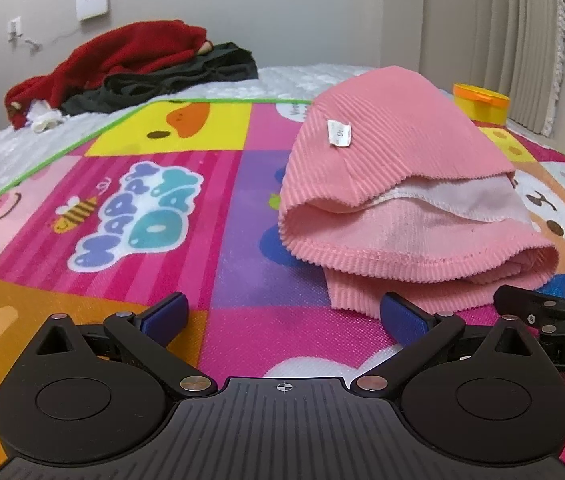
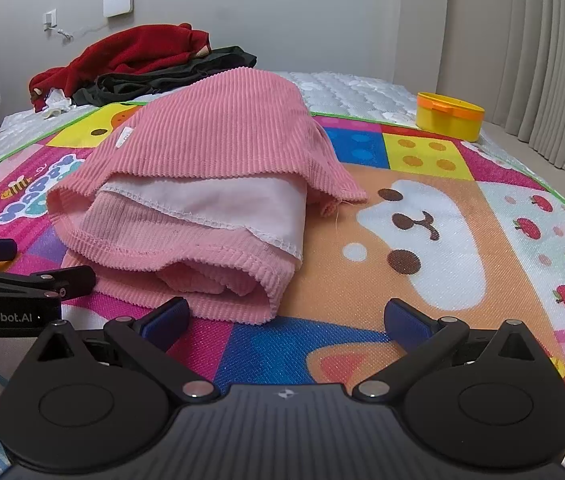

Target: Fold clothes

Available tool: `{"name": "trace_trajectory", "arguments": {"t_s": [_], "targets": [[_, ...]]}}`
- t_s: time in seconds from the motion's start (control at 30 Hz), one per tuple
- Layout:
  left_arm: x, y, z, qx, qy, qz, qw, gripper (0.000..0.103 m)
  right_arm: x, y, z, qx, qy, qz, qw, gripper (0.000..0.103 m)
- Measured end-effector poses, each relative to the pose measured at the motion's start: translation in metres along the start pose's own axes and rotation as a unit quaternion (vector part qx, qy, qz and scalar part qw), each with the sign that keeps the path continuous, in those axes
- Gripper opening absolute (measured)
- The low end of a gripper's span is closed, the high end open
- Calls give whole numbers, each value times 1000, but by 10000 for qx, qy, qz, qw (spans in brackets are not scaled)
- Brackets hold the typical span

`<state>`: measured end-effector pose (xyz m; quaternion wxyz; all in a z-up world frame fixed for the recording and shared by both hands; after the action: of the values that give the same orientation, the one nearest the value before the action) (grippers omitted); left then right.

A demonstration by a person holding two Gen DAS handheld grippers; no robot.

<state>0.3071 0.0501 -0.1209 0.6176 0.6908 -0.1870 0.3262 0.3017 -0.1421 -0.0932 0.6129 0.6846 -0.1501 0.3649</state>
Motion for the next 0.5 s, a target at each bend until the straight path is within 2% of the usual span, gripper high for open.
{"name": "trace_trajectory", "arguments": {"t_s": [0.5], "targets": [[0,1,1,2,-6,2,10000,103,0,-1,-1,-62,44,18,10000,103]]}}
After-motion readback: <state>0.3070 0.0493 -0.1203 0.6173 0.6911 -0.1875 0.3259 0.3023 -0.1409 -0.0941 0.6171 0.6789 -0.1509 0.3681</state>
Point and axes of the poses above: each gripper's, at about its wrist camera, not at the fingertips, and y roughly against the way its jaws point, z to its right, x to its top, the point moved 3 cm from there along -y, roughly the way its jaws point, and after that the axes turned 9 degrees about -z, right-handed, at the moved point
